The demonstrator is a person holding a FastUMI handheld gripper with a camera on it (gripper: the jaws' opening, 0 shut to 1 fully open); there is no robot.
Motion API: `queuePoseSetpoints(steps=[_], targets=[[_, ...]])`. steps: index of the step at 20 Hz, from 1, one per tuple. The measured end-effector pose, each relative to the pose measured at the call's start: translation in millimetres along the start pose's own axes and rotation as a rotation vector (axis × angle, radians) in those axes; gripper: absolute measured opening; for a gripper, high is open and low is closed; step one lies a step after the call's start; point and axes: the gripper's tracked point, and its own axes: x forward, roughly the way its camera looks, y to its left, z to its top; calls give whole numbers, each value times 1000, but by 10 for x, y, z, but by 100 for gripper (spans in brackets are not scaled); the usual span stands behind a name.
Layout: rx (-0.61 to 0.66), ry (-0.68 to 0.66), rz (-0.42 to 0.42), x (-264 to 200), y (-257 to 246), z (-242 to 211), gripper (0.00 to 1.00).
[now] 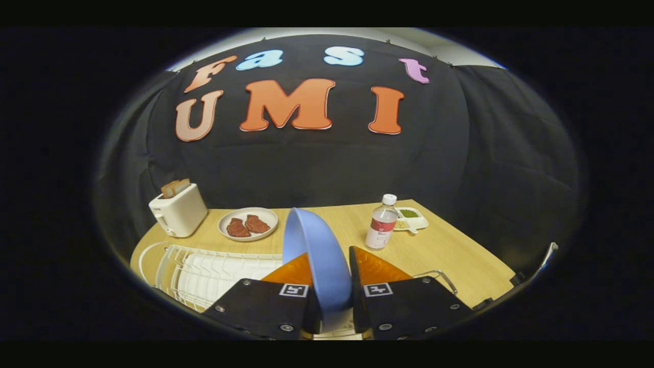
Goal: Take the plate from the dish rack, then take the spoon from the basket and place it into the plate.
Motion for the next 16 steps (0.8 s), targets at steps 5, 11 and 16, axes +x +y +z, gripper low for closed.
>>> queuePoseSetpoints(steps=[5, 11, 16], targets=[[105, 26, 170, -487, 285, -43, 25], [189, 72, 374, -1127, 512, -264, 25], [288, 160, 458, -1416, 553, -819, 25]])
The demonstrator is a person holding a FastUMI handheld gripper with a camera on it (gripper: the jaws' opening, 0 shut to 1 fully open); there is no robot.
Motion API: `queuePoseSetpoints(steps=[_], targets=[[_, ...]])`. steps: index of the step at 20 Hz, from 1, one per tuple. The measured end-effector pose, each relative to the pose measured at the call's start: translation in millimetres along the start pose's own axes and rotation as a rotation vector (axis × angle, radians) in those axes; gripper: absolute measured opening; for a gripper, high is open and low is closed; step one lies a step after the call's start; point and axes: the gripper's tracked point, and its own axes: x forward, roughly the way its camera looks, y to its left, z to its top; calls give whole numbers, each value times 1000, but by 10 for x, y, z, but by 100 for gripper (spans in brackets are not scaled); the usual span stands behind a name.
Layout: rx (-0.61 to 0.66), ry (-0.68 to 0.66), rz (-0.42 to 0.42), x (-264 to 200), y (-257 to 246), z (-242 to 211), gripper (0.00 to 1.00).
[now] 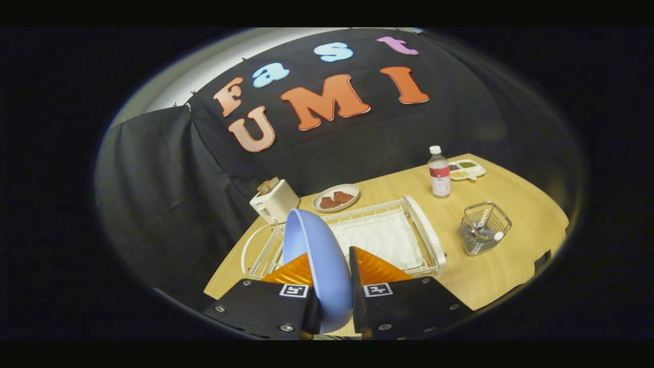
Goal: Take the plate from the dish rack, then take the spoon from the basket and place it into the plate.
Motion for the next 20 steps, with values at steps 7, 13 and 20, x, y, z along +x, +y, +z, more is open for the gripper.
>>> queuePoseSetpoints(steps=[7, 13, 20], targets=[[188, 135, 63, -55, -217, -914, 25], [340, 116, 47, -9, -481, -1321, 25], [471, 107, 11, 67, -687, -1592, 26]])
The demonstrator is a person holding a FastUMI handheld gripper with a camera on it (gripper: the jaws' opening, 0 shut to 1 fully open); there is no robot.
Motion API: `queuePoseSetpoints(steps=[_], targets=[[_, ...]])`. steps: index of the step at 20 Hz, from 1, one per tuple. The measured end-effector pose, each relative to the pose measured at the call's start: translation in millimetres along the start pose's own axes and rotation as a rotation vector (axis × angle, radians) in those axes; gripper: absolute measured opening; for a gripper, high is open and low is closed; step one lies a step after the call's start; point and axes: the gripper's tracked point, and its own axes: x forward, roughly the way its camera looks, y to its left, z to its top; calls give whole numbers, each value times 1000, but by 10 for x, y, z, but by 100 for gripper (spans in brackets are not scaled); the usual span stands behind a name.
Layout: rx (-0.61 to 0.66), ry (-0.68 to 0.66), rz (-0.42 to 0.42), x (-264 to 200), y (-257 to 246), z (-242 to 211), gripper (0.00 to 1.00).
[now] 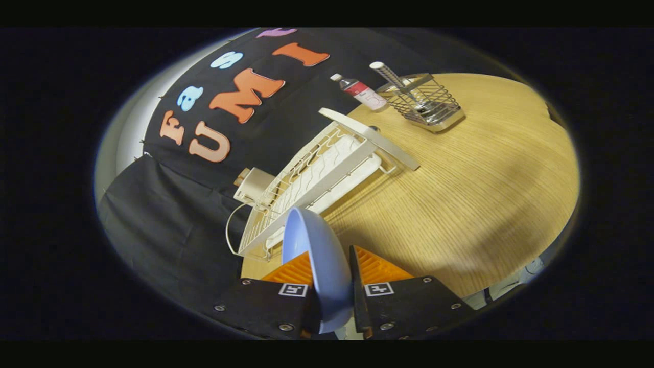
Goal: Take the plate from the dish rack, then take the spoon from the basket and place it into the plate.
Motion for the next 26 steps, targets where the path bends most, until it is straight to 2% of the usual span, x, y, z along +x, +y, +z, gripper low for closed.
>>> queuePoseSetpoints(steps=[3, 5, 6, 9, 14, 23, 26], targets=[[-35, -18, -79, 35, -183, 19, 30], [-44, -31, -104, 7, -228, 94, 38], [-55, -41, -114, -3, -243, 132, 47], [-126, -87, -164, -30, -326, 305, 62], [-228, -180, -250, -173, -444, 715, 97], [-552, -466, -377, -454, -269, 1667, 98], [-583, -534, -419, -514, -312, 1879, 99]])
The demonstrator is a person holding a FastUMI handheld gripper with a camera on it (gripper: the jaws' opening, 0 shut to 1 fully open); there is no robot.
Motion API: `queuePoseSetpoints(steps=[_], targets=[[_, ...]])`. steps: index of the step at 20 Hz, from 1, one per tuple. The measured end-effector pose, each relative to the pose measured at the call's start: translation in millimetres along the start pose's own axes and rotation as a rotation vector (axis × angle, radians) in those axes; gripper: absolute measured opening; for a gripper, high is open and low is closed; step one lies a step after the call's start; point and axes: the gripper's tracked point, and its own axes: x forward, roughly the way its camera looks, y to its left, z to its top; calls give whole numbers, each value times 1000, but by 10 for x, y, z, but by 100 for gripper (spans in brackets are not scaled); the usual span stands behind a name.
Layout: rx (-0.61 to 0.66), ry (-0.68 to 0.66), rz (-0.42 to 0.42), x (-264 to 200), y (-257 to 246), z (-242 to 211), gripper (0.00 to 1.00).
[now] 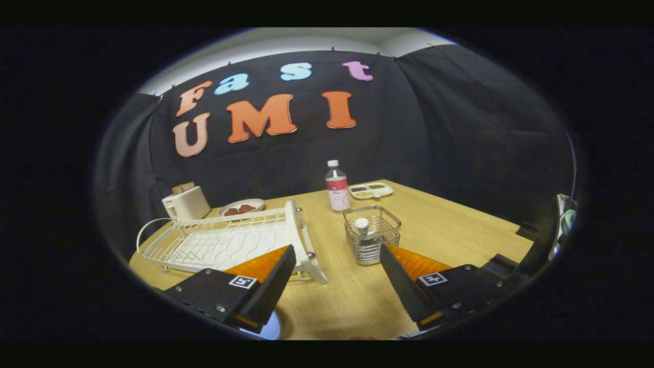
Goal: Take the plate from the dish rack, then take the spoon from the basket and place it into the plate.
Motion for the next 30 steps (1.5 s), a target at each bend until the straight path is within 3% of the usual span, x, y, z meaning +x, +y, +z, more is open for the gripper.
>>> queuePoseSetpoints(steps=[5, 7, 10, 17, 22, 30], targets=[[-14, -87, -56, 183, -151, 221, 98], [-32, -126, -42, 183, -117, 299, 89], [-52, -120, -19, 263, -49, 268, 64], [-71, -139, -78, 330, -184, 294, 10], [-87, -200, -78, 165, -187, 524, 8], [-99, -306, -29, -468, -52, 958, 8]])
